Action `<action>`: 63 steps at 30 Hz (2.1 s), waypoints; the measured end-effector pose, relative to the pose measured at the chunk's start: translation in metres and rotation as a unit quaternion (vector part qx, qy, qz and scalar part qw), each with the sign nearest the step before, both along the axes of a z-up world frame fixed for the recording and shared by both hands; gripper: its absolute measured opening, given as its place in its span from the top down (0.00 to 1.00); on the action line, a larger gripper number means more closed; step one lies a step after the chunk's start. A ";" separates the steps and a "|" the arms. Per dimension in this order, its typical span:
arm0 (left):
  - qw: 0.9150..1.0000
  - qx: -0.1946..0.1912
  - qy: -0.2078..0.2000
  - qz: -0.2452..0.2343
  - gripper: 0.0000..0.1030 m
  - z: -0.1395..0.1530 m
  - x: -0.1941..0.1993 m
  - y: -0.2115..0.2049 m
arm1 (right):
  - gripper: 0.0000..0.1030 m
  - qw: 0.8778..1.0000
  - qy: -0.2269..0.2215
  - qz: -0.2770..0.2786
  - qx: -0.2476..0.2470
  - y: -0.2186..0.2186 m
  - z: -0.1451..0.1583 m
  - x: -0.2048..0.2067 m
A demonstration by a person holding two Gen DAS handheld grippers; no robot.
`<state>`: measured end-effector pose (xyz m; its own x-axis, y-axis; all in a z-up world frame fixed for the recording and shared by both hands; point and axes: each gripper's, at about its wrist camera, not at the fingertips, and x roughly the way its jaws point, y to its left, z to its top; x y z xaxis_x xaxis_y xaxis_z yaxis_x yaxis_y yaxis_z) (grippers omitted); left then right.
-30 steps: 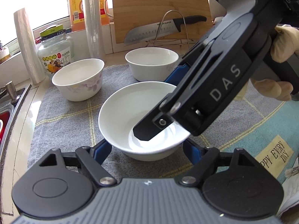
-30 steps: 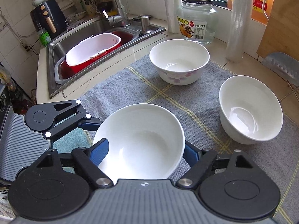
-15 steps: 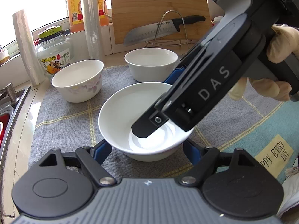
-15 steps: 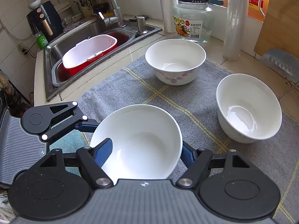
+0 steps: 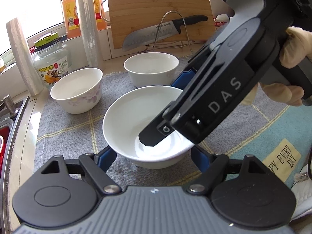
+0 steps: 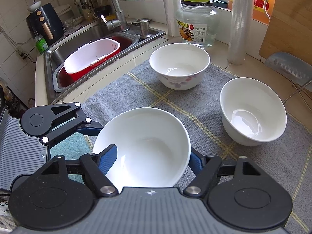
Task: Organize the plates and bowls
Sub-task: 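Lift the bowl with the right tool and carry it toward the plate stack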
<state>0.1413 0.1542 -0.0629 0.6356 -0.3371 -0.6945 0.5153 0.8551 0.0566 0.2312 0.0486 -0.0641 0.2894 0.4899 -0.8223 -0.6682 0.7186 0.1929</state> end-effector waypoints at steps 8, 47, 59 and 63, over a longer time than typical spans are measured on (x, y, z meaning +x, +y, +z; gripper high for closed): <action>0.999 0.014 0.002 -0.029 0.20 0.008 -0.002 -0.011 | 0.21 1.000 -0.005 -0.029 0.009 -0.015 0.006 -0.012; 0.975 0.023 0.010 -0.220 0.20 -0.002 0.003 -0.165 | 0.18 0.972 -0.021 -0.235 0.013 -0.187 0.001 -0.068; 0.977 0.033 0.012 -0.210 0.20 -0.006 0.012 -0.162 | 0.18 0.973 -0.014 -0.231 0.023 -0.187 -0.008 -0.058; 0.977 0.034 0.013 -0.208 0.20 -0.007 0.013 -0.161 | 0.17 0.974 -0.014 -0.227 0.023 -0.185 -0.009 -0.056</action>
